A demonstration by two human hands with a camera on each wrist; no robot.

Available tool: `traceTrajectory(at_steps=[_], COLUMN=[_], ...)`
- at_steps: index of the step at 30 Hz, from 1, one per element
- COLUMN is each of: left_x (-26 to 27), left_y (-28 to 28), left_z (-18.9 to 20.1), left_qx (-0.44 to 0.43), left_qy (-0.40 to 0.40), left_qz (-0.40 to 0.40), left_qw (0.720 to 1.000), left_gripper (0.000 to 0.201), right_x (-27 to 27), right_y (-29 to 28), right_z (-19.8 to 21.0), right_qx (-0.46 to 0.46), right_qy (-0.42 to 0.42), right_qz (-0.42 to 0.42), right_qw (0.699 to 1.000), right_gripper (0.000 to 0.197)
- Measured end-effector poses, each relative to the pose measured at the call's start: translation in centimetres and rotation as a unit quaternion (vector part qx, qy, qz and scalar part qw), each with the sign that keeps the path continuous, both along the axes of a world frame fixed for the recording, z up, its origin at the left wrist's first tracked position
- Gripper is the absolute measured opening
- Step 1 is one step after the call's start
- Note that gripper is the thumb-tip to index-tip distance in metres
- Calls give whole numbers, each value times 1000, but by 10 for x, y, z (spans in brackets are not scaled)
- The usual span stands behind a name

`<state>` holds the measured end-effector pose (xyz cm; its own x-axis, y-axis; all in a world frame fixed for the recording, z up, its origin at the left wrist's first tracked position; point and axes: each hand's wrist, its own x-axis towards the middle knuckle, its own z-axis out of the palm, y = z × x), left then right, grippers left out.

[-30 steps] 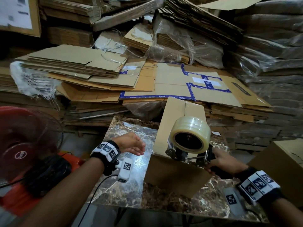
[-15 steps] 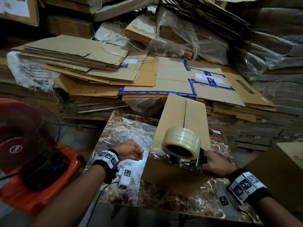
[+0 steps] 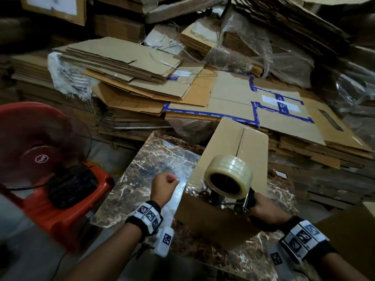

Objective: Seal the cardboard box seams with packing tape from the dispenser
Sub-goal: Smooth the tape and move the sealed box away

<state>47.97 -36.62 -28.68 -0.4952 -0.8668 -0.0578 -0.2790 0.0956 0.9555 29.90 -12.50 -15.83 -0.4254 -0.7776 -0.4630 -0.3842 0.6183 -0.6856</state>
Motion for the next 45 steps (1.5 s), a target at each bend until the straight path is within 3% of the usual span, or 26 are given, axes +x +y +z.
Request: traceTrajectory(at_steps=[1,4,7,10,14,18,22,26,30,34,37,40,42,45], left_x=[-1,-8,-12,-19,-32,-36,-40,-42,-43,-42,-36,-33,-38,-52], left_y=[8,39,62,64,58,54,52,49,50,61,79,103,119,141], left_z=[7,23,29,36,37,42,42,39,38,53,66,58,42,25], left_qx=[-35,-117,-126,-79,-3,87,105,105,100,93,-64,-330,-460,-510], left_qy=[17,41,19,-29,-58,-67,-76,-81,-101,-132,-255,-208,-176,-181], left_qz=[13,3,2,8,-4,17,38,56,62,51,17,23,-96,-269], left_qw=[999,992,992,996,998,994,991,990,988,986,965,920,865,797], left_gripper=[12,42,54,55,52,31,30,28,24,42,47,25,40,62], right_x=[1,1,-3,-7,-12,-11,-9,-17,-27,-44,-50,-55,-56,-58], right_y=[-1,0,0,0,0,0,17,72,125,134,133,133,133,132], right_z=[2,1,-5,-12,-17,-17,-11,5,12,-8,-12,-16,-17,-16], right_qx=[2,3,10,6,-4,-7,-10,-45,-75,-35,-17,-13,-14,-19], right_qy=[-11,-54,-59,-50,-34,-22,-17,13,21,19,4,-12,-23,-54], right_qz=[4,6,-4,2,40,42,49,68,68,15,-6,-18,-21,-17], right_qw=[1000,999,998,999,999,999,999,997,995,999,1000,1000,999,998], right_gripper=[19,30,35,47,14,7,19,19,36,9,12,13,7,9])
